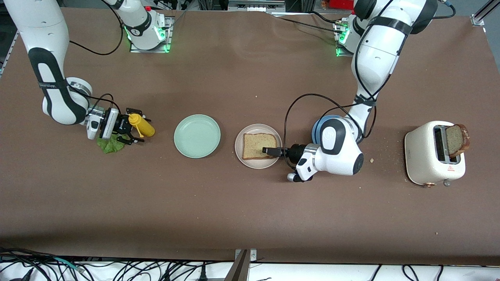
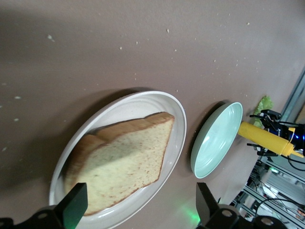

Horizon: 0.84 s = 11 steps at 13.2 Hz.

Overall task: Make sandwich in beige plate with both arms
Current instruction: 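Release the toast on the beige plate while the right gripper lifts the mustard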

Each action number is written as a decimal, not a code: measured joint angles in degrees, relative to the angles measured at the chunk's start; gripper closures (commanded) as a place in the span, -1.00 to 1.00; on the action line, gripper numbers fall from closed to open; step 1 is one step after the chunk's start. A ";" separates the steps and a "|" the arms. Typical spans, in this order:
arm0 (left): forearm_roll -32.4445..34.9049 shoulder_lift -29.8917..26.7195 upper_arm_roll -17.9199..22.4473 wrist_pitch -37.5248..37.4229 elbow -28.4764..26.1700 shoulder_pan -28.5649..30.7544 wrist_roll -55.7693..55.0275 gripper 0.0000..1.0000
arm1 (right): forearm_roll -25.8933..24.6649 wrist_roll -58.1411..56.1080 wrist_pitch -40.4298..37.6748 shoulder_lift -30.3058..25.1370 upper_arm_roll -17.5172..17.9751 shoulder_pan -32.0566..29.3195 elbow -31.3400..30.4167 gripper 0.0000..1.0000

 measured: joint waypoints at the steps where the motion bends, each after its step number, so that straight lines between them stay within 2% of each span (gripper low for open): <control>1: 2.45 -1.07 0.17 0.01 0.02 0.03 -2.45 -1.00 | 0.06 0.00 0.36 0.00 0.00 0.42 0.00 -0.35; 3: 9.65 -3.18 1.04 0.04 0.08 0.07 -6.63 -1.00 | 0.09 -0.33 0.98 -0.02 -0.01 0.46 0.00 0.48; 4: 13.65 -4.38 1.78 0.05 0.11 0.14 -7.82 -1.00 | 0.11 -1.43 1.19 -0.08 -0.01 0.47 0.00 0.82; 5: 18.02 -5.68 2.65 0.05 0.13 0.23 -8.56 -1.00 | 0.23 -2.98 1.76 -0.14 -0.01 0.47 0.00 1.00; 9: 40.30 -10.37 4.83 -1.27 0.10 0.95 -9.54 -1.00 | 0.43 -5.85 2.90 -0.26 -0.01 0.57 0.06 1.00; 11: 45.70 -11.84 5.84 -2.45 0.10 1.73 -10.18 -1.00 | 0.44 -6.12 5.65 -0.74 0.00 2.29 0.79 1.00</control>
